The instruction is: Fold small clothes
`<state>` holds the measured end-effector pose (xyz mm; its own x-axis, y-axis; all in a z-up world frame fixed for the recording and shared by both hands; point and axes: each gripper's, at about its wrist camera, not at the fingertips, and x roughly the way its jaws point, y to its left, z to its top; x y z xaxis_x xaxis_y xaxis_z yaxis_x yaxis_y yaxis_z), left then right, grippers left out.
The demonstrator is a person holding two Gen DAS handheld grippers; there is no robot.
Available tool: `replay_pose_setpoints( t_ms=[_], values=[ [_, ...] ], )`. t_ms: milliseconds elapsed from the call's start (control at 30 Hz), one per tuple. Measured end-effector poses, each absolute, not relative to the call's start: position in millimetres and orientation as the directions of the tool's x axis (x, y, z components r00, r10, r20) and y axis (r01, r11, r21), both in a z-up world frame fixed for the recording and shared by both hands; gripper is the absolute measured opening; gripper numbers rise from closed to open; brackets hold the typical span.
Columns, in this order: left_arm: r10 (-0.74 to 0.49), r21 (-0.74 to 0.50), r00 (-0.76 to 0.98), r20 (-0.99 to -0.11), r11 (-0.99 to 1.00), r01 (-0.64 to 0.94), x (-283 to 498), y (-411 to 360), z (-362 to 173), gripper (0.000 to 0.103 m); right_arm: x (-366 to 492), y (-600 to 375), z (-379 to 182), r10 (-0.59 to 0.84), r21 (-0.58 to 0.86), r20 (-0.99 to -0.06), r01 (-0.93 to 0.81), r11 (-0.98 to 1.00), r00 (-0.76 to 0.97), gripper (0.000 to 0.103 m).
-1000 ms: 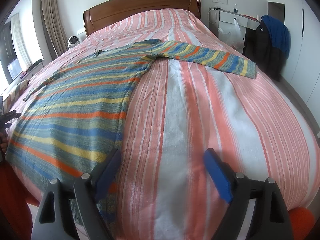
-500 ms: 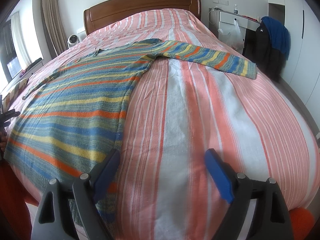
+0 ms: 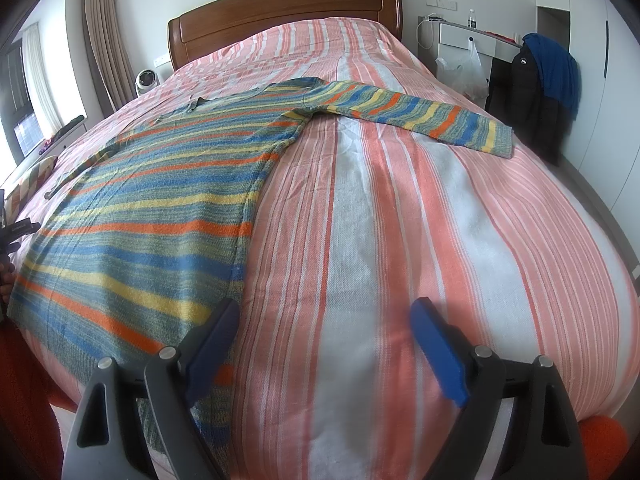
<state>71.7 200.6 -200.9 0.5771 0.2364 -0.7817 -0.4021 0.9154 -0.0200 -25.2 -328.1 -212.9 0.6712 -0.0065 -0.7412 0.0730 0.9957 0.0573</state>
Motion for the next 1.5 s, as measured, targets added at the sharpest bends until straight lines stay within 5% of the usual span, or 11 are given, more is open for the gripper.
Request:
replay_pose_setpoints(
  t_ms=[400,733,1133,1200,1267,1300,1367,1400,1433,1500],
  values=[
    [0.106,-0.102,0.583,-0.805,0.944,-0.313,58,197,-185,0.102,-25,-334,-210,0.025,0.096,-0.737,0.069,0.993,0.676,0.087],
    [-0.375,-0.444,0.541,-0.753,0.896,0.003,2,161,-165,0.102,-39,-352,-183,0.149,0.242,-0.745,0.056,0.969,0.650,0.087],
    [-0.414,-0.412,0.492,-0.766,0.903,0.118,-14,133,-174,0.099,-59,-333,-183,0.347,0.388,-0.771,-0.037,0.921,0.534,0.087],
    [-0.425,-0.403,0.475,-0.771,0.902,0.153,-22,119,-173,0.089,-57,-325,-190,0.381,0.418,-0.773,-0.044,0.907,0.508,0.087],
    [-0.414,-0.375,0.431,-0.801,0.910,0.178,-21,105,-178,0.067,-52,-316,-197,0.393,0.422,-0.784,-0.051,0.905,0.480,0.082],
    [-0.393,-0.349,0.404,-0.826,0.920,0.179,-21,99,-183,0.059,-49,-311,-203,0.395,0.417,-0.797,-0.056,0.907,0.458,0.074],
    [-0.334,-0.289,0.363,-0.870,0.941,0.173,-24,92,-193,0.004,-45,-301,-210,0.405,0.414,-0.813,-0.074,0.907,0.418,0.053],
    [-0.328,-0.284,0.355,-0.875,0.943,0.171,-27,90,-194,0.003,-43,-291,-216,0.385,0.374,-0.843,-0.105,0.921,0.376,0.021],
    [-0.338,-0.297,0.358,-0.870,0.940,0.167,-31,93,-191,0.002,-43,-284,-218,0.357,0.334,-0.863,-0.126,0.934,0.358,0.007],
    [-0.370,-0.329,0.353,-0.859,0.928,0.174,-42,101,-180,0.002,-49,-281,-209,0.337,0.307,-0.866,-0.140,0.941,0.370,0.006]
  ],
)
